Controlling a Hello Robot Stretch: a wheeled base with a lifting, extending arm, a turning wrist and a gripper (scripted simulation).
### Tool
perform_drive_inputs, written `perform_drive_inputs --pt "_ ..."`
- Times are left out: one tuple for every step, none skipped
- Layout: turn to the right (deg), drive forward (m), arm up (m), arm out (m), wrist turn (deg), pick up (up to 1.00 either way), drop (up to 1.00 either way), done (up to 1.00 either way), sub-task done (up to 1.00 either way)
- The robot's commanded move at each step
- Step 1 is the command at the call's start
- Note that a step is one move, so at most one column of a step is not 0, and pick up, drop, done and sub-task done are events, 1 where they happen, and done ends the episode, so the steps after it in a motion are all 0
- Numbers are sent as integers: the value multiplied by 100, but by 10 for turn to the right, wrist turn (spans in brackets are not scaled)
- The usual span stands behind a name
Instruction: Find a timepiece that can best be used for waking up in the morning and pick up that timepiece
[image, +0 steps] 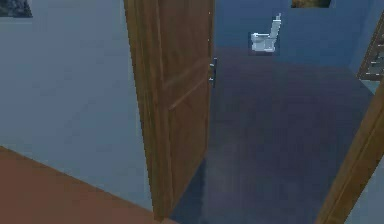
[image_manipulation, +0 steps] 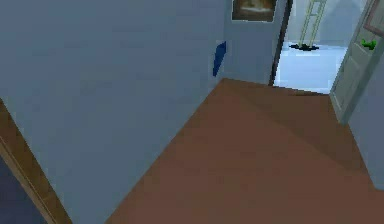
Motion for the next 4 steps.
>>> perform_drive_inputs --pt "0 80 0 0 0 0 0 0 0" --pt "450 0 0 0 0 0 0 0 0" --pt "150 0 0 0 0 0 0 0 0" --pt "0 70 0 0 0 0 0 0 0"
